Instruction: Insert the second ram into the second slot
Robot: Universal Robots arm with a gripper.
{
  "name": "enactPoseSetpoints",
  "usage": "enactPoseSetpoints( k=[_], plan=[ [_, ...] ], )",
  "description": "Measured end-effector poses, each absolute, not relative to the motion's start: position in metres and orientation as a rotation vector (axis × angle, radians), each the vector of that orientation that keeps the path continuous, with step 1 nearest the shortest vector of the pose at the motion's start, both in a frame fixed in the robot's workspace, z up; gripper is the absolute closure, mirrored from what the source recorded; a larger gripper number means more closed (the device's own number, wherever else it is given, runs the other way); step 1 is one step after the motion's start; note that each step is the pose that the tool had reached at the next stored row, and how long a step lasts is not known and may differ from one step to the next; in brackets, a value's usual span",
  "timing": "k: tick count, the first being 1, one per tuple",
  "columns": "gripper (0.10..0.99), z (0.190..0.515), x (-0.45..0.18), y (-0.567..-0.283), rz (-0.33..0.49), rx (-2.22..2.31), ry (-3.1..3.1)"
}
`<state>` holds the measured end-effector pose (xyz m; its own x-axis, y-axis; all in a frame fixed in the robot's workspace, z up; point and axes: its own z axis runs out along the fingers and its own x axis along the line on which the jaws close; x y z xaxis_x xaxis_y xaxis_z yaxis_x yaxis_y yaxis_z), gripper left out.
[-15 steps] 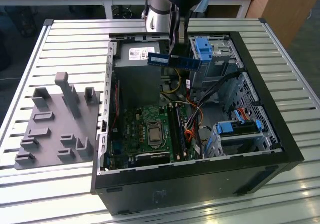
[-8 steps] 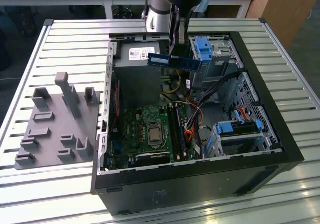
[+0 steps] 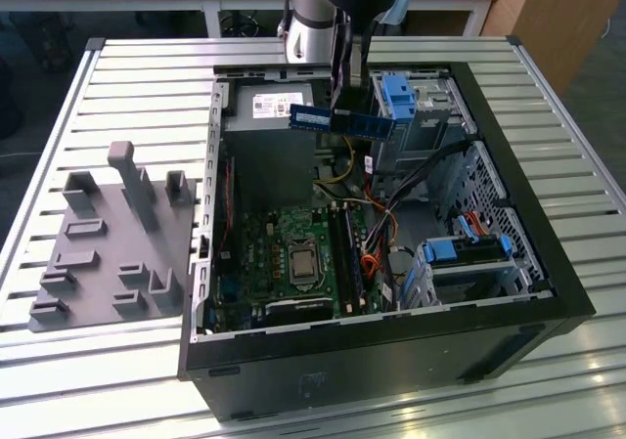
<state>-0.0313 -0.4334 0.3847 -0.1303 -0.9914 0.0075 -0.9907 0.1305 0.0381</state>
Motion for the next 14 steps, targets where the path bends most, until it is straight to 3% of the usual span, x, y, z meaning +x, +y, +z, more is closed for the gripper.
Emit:
enactPoseSetpoints(
  k=[14],
  plan=[
    [0.949,0.3847,-0.0313,-0.4333,-0.038,2.007,-2.377]
  ],
)
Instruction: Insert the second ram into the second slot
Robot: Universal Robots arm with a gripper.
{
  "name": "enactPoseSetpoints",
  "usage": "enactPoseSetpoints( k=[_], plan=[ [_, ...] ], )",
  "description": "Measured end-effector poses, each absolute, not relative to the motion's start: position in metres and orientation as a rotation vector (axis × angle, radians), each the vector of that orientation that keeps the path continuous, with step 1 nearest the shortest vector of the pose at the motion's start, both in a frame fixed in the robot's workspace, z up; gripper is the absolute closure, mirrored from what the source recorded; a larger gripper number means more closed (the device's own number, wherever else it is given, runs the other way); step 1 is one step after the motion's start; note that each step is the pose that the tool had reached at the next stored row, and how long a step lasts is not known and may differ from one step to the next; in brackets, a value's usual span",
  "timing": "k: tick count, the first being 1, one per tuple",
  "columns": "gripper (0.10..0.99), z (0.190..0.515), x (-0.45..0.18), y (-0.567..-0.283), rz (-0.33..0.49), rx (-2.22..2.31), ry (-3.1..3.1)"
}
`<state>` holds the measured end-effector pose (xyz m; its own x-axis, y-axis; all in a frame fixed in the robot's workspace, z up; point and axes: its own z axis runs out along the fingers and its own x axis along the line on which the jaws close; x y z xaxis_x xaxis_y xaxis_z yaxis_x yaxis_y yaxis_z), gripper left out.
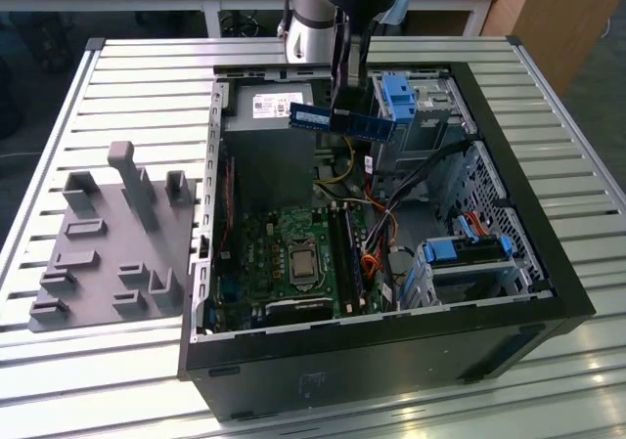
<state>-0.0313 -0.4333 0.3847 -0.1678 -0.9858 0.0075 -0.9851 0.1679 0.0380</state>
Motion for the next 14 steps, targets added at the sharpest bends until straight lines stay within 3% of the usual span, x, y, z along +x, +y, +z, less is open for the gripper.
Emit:
enactPoseSetpoints(
  k=[14],
  plan=[
    [0.949,0.3846,-0.0313,-0.4334,-0.038,1.973,-2.406]
  ],
)
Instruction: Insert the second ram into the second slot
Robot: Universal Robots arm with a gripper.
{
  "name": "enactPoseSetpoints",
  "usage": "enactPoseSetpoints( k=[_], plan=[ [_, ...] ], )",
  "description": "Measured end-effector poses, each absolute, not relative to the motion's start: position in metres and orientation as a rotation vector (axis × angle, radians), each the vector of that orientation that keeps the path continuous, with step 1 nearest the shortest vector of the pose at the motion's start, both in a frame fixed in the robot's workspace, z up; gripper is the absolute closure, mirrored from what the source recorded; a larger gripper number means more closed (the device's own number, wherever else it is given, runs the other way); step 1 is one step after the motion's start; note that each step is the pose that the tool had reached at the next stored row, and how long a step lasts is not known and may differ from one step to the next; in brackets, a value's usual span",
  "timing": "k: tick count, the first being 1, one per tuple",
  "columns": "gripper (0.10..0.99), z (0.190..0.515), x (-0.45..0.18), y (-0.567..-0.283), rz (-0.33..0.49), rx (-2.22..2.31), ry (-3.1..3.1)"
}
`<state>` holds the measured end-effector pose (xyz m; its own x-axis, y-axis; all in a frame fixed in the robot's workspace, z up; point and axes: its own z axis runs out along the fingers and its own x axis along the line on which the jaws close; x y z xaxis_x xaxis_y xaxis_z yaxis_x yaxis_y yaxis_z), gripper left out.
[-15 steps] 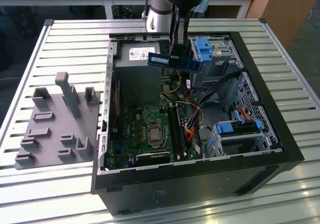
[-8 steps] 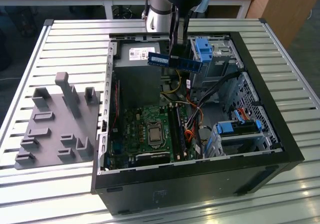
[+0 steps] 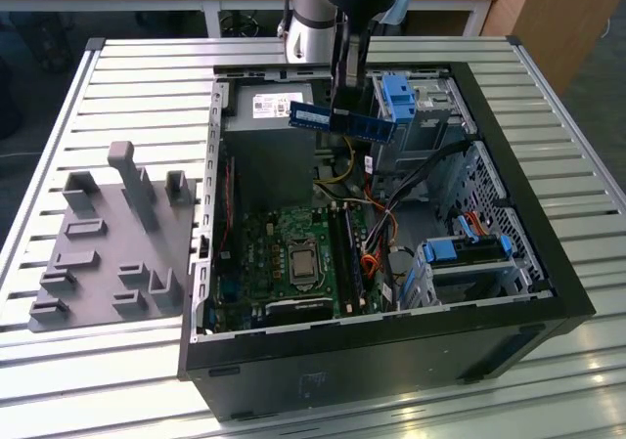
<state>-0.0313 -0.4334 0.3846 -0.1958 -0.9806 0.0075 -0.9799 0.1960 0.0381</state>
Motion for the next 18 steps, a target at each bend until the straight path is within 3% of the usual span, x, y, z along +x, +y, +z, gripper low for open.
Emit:
enactPoseSetpoints(
  k=[18],
  plan=[
    [0.949,0.3843,-0.0313,-0.4334,-0.040,1.888,-2.474]
  ],
)
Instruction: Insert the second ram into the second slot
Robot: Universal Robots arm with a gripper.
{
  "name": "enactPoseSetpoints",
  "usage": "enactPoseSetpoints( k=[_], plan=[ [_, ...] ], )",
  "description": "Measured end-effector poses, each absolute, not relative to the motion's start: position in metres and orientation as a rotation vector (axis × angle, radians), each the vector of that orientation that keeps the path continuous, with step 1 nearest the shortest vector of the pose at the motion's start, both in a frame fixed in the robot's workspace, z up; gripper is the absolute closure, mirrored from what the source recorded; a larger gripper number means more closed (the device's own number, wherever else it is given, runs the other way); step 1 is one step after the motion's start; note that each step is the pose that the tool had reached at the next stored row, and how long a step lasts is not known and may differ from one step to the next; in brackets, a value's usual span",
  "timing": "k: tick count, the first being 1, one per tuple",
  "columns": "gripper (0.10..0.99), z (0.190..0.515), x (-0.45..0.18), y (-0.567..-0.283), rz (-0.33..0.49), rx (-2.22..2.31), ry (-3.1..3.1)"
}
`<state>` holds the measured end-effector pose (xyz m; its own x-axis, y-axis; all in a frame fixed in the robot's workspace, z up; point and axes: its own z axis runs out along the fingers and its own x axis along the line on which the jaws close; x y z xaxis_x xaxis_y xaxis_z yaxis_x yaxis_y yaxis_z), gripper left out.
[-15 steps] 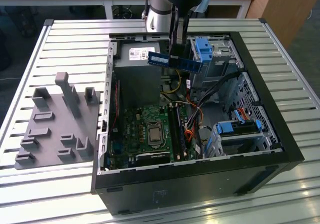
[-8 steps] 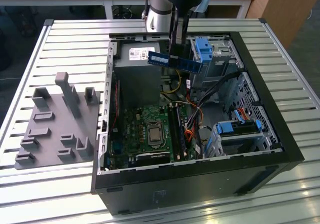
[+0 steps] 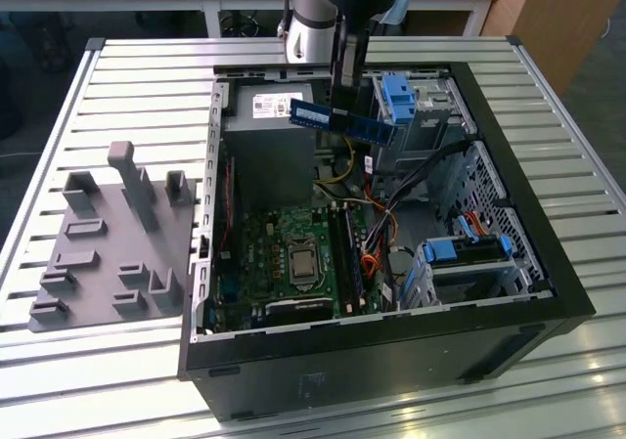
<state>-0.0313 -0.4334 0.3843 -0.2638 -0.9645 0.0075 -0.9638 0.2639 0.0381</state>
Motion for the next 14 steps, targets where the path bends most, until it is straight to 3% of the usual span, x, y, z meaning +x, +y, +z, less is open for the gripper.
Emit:
enactPoseSetpoints(
  k=[14],
  plan=[
    [0.949,0.3833,-0.0313,-0.4334,-0.041,1.819,-2.526]
  ],
)
